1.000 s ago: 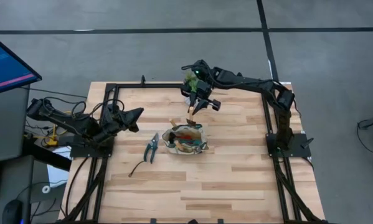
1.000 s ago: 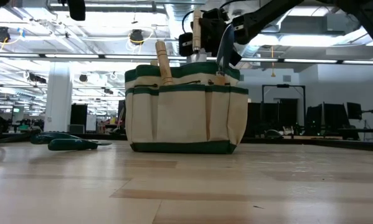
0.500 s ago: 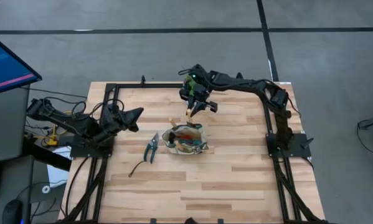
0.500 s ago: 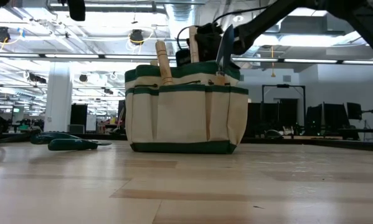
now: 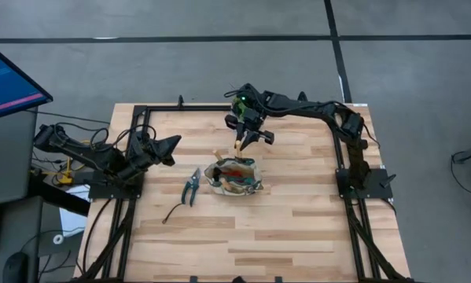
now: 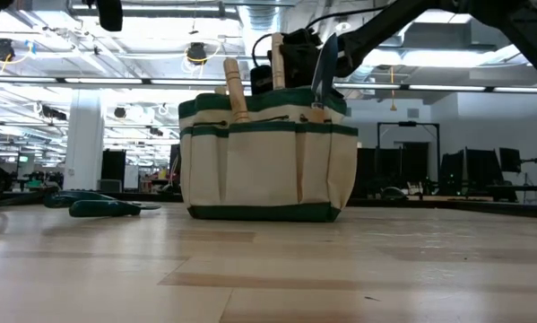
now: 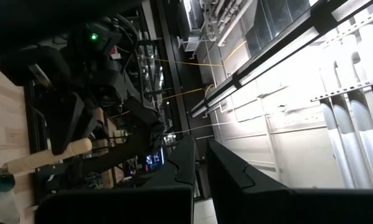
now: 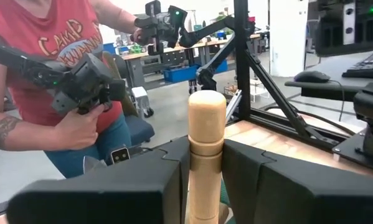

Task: Pick & Place Garden tools in Gardening bag
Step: Put the trowel into the gardening bag

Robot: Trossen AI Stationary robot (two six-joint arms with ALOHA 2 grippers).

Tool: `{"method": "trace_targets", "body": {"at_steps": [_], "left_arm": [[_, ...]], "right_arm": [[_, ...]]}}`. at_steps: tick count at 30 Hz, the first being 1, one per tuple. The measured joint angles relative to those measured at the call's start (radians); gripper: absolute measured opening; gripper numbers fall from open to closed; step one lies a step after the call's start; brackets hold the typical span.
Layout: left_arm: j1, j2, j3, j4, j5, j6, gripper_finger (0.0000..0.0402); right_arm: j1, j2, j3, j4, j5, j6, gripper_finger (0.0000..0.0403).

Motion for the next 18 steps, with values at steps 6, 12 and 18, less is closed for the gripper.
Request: {"method": "trace_targets", "body": {"at_steps": [6, 12, 18], "left_arm": [[0.0, 0.0, 0.0, 0.0, -0.001, 0.0, 0.0008], [0.0, 0.0, 0.0, 0.001, -0.001, 0.0, 0.0008], [0.0, 0.0, 0.0, 0.0, -0.001, 0.006, 0.0008]], "right_arm": [[0.008, 0.036, -0.001, -0.009, 0.002, 0.001, 0.006], [0.001, 0.084, -0.003, -0.033, 0.001, 0.006, 0.006], [-0.004, 0.098, 0.0, -0.037, 0.001, 0.002, 0.006]]}}
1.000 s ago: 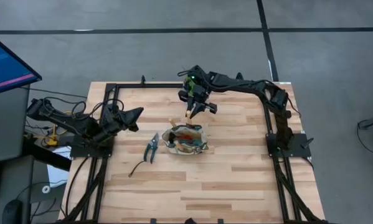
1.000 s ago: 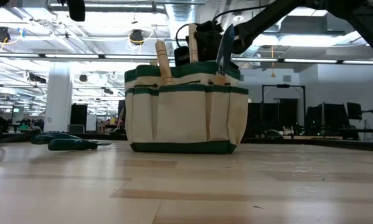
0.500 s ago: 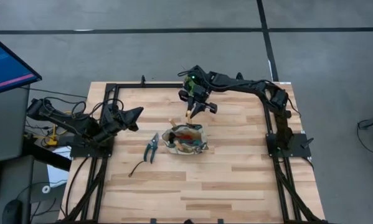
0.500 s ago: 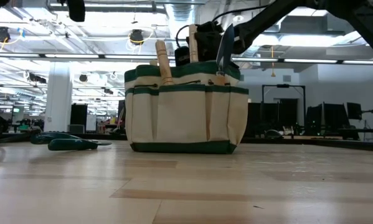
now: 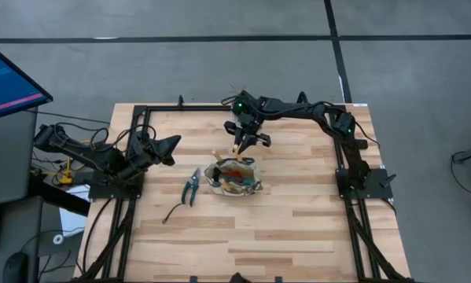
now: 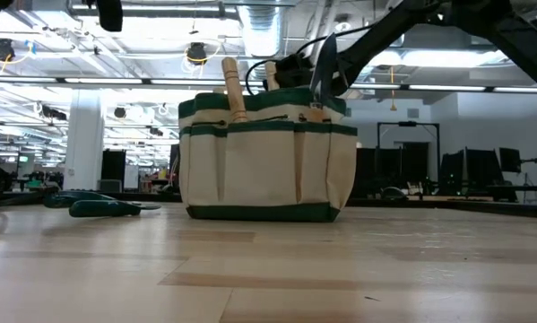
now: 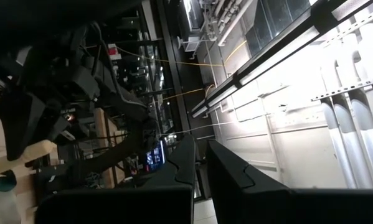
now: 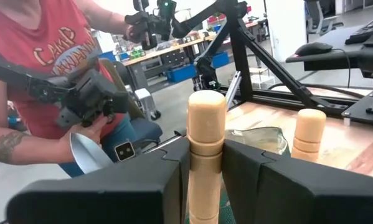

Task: Pick & Place Garden tools in Gardening bag
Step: Put the trowel into the gardening bag

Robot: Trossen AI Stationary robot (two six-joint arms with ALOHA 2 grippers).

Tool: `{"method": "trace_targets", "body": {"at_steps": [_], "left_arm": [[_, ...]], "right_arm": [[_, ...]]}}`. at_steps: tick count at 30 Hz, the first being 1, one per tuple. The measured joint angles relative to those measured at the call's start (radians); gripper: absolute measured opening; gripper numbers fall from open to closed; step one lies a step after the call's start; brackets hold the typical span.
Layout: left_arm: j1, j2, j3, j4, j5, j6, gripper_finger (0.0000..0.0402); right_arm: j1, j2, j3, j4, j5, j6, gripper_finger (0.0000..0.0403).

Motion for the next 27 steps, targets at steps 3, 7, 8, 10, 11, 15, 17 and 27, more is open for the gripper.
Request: {"method": "trace_targets", "body": {"at_steps": [3, 7, 8, 10, 11, 15, 17, 27], "left_arm": [[0.0, 0.0, 0.0, 0.0, 0.0, 0.0, 0.0008], [0.0, 0.0, 0.0, 0.0, 0.0, 0.001, 0.0008], [0.0, 0.0, 0.0, 0.0, 0.0, 0.001, 0.0008], [0.0, 0.0, 0.0, 0.0, 0.0, 0.001, 0.0008], [0.0, 0.0, 0.0, 0.0, 0.0, 0.001, 0.0008], [0.0, 0.0, 0.0, 0.0, -0.017, 0.006, 0.0008], [0.0, 0.0, 0.0, 0.001, -0.019, 0.021, 0.0008], [0.0, 0.0, 0.0, 0.001, -0.021, 0.027, 0.0008]], "right_arm": [[0.001, 0.0, 0.0, 0.004, 0.0, -0.01, 0.006], [0.0, 0.0, 0.0, 0.008, 0.0, -0.031, 0.006], [0.001, 0.0, 0.0, 0.009, 0.0, -0.037, 0.006], [0.005, 0.0, 0.0, 0.009, 0.0, -0.053, 0.006], [0.006, 0.0, 0.0, 0.011, 0.0, -0.06, 0.006], [0.014, 0.0, 0.0, 0.016, 0.0, -0.067, 0.006], [0.017, 0.003, 0.0, 0.016, 0.0, -0.078, 0.006], [0.013, 0.121, 0.003, 0.02, 0.002, -0.077, 0.006]]}}
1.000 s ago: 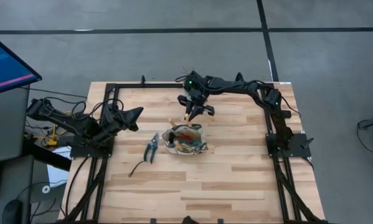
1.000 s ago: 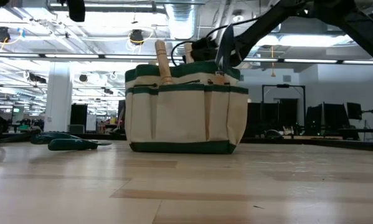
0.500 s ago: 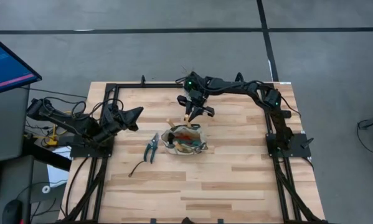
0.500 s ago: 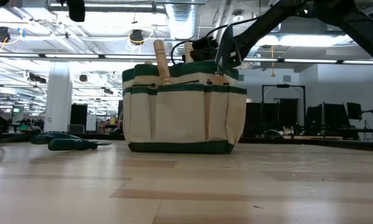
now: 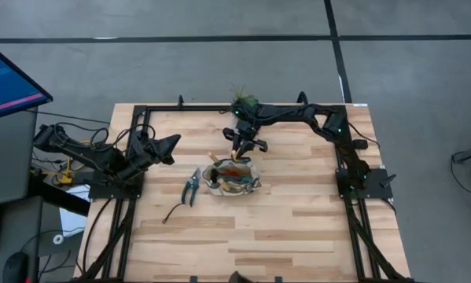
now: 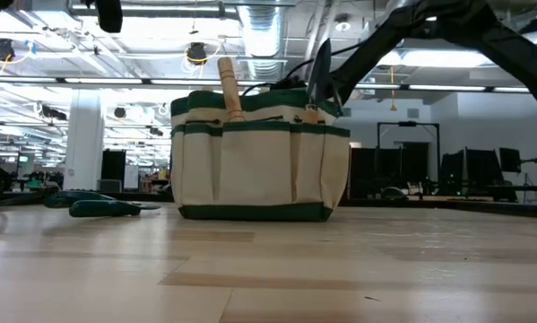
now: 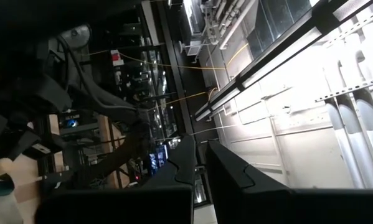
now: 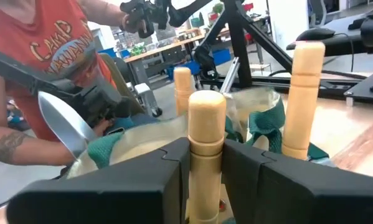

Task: Pick & Place Garden tools in Gardening bag
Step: Put the trowel into the gardening bag, then put the shear scissors into the gardening bag

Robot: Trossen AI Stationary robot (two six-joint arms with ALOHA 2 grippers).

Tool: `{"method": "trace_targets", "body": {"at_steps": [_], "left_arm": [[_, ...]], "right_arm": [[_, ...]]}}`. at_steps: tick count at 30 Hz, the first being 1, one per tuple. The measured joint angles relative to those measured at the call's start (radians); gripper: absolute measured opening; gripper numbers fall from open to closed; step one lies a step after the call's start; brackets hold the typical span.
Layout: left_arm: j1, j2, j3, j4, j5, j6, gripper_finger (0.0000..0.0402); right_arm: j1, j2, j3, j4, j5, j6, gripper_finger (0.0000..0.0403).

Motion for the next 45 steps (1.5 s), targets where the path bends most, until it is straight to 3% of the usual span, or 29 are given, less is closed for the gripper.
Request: {"method": "trace_targets", "body": {"at_steps": [11, 15, 26, 31, 39, 45], "left_arm": [[0.0, 0.0, 0.0, 0.0, -0.019, 0.0, 0.0008], [0.0, 0.0, 0.0, 0.0, -0.019, 0.0, 0.0008], [0.0, 0.0, 0.0, 0.0, -0.019, 0.0, 0.0008], [0.0, 0.0, 0.0, -0.002, -0.019, 0.03, 0.0008], [0.0, 0.0, 0.0, -0.013, 0.006, 0.071, 0.0008], [-0.012, 0.0, 0.0, -0.123, 0.021, 0.134, 0.0002]], "right_arm": [[-0.006, -0.016, 0.001, 0.008, 0.1, 0.0, 0.0084], [-0.006, -0.018, 0.005, -0.002, 0.142, 0.019, 0.0111], [-0.015, -0.057, 0.006, -0.005, 0.138, 0.084, 0.0206], [-0.026, -0.131, 0.006, -0.037, 0.164, 0.087, 0.0235], [-0.049, -0.342, 0.006, -0.087, 0.245, 0.112, 0.0239], [-0.06, -0.551, 0.006, -0.109, 0.479, 0.264, 0.0239]]}}
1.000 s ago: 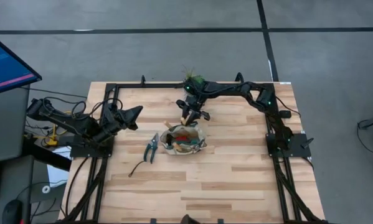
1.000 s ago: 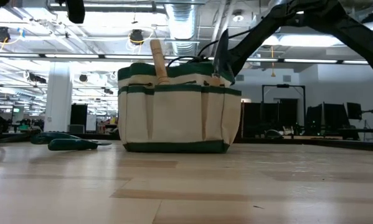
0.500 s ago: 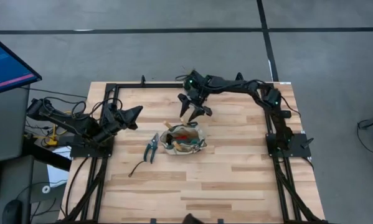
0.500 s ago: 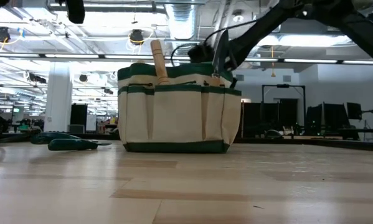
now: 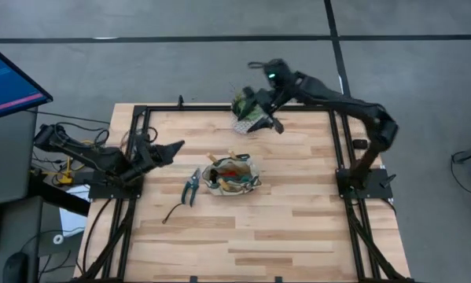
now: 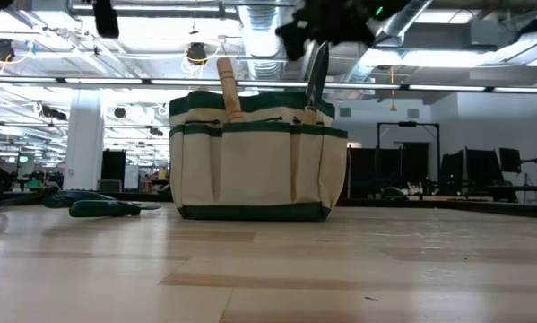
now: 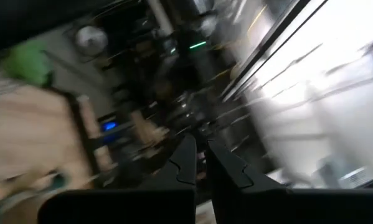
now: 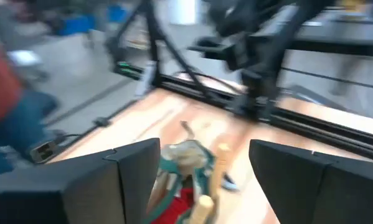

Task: Pick & Place Garden tools in Gardening bag
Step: Put the shear scissors into the gardening bag

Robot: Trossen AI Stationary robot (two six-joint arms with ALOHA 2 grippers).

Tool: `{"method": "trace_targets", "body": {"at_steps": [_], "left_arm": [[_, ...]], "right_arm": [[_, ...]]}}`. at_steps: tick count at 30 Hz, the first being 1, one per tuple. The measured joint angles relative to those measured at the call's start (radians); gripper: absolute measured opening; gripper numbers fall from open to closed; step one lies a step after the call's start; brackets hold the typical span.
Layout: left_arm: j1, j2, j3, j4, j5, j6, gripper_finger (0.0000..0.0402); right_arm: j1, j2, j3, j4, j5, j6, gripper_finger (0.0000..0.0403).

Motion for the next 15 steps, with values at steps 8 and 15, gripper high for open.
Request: {"method": "trace_targets", "body": {"at_steps": [8, 15], "left_arm": [[-0.026, 0.0, 0.0, -0.438, 0.101, -0.082, 0.0001], [-0.025, 0.0, 0.0, -0.8, 0.328, -0.149, 0.0001]], "right_arm": [[0.009, -0.287, 0.0, -0.165, 0.365, 0.115, 0.0239], [0.022, -0.428, 0.001, -0.244, 0.464, 0.281, 0.0239]]}}
